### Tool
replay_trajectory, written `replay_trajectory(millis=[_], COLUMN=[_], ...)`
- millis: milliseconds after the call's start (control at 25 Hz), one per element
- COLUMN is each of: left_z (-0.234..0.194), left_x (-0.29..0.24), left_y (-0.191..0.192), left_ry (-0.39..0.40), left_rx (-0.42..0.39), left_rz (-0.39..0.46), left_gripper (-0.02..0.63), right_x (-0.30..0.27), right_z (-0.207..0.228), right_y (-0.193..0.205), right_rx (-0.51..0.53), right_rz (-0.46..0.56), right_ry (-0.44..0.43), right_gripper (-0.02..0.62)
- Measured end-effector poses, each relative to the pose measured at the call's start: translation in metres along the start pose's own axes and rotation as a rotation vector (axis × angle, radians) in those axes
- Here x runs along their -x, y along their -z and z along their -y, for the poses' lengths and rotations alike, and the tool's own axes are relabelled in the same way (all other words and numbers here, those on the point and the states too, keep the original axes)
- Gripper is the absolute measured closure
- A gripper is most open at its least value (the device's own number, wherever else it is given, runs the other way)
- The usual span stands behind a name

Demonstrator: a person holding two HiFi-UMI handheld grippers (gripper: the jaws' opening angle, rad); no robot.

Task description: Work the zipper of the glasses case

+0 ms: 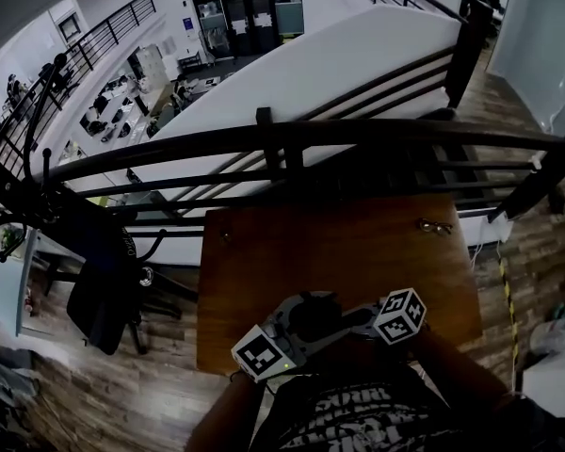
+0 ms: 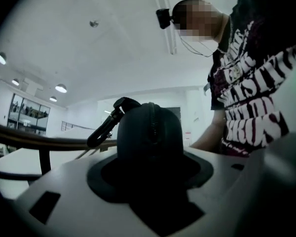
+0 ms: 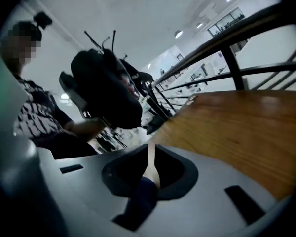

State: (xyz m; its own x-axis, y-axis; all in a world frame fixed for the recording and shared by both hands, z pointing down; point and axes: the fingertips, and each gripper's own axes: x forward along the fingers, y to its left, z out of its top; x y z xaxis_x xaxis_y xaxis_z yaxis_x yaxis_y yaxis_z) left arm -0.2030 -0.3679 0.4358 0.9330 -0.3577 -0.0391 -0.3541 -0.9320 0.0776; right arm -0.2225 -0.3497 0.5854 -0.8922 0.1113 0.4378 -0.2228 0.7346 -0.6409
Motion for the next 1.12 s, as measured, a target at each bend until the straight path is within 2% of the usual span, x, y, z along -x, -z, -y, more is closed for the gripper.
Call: replay_trajectory(millis=[80, 200, 480, 600, 680, 760, 840, 1000, 1120], left_z=[-0.014, -0.030, -0.053, -0.057, -0.055, -0.050, -0.049, -0.061, -0.060], left_x=[-0.009, -0.024, -0.046, -0.042, -0.038, -0.039, -0.039, -0.032, -0.030], left_y=[0.036, 0.100, 0.233, 0.283, 0.309, 0.323, 0.329, 0.326, 0.311], left_ry=[-0.018, -0.052, -0.164, -0.212, -0.221, -0.218, -0.232, -0.311, -0.325], left_rx=[0.065, 0.171, 0.415, 0.460, 0.462, 0.458, 0.457, 0.420, 0.419], left_rz=[-0.057, -0.180, -0.463, -0.630, -0.735, -0.806, -0.838, -0.839, -0.808], left_gripper=[0.347, 0.347, 0.347, 0.347, 0.347, 0.336, 0.305, 0.272, 0.272], right_x=[0.006, 0.015, 0.036, 0.041, 0.044, 0.050, 0.055, 0.060, 0.068], right_z=[0.025, 0.044, 0.063, 0.069, 0.072, 0.073, 0.074, 0.081, 0.087], right_y=[0.027, 0.053, 0.080, 0.088, 0.092, 0.096, 0.098, 0.093, 0.086], right_rx=[0.037, 0.037, -0.009, -0.020, -0.027, -0.031, -0.034, -0.020, 0.010], right_rz=[-0.093, -0.151, -0.172, -0.181, -0.187, -0.195, -0.204, -0.211, -0.189], right_ry=[0.126, 0.201, 0.231, 0.230, 0.222, 0.210, 0.198, 0.197, 0.231], right_gripper=[0.574, 0.574, 0.574, 0.574, 0.574, 0.574, 0.574, 0.574, 0.574])
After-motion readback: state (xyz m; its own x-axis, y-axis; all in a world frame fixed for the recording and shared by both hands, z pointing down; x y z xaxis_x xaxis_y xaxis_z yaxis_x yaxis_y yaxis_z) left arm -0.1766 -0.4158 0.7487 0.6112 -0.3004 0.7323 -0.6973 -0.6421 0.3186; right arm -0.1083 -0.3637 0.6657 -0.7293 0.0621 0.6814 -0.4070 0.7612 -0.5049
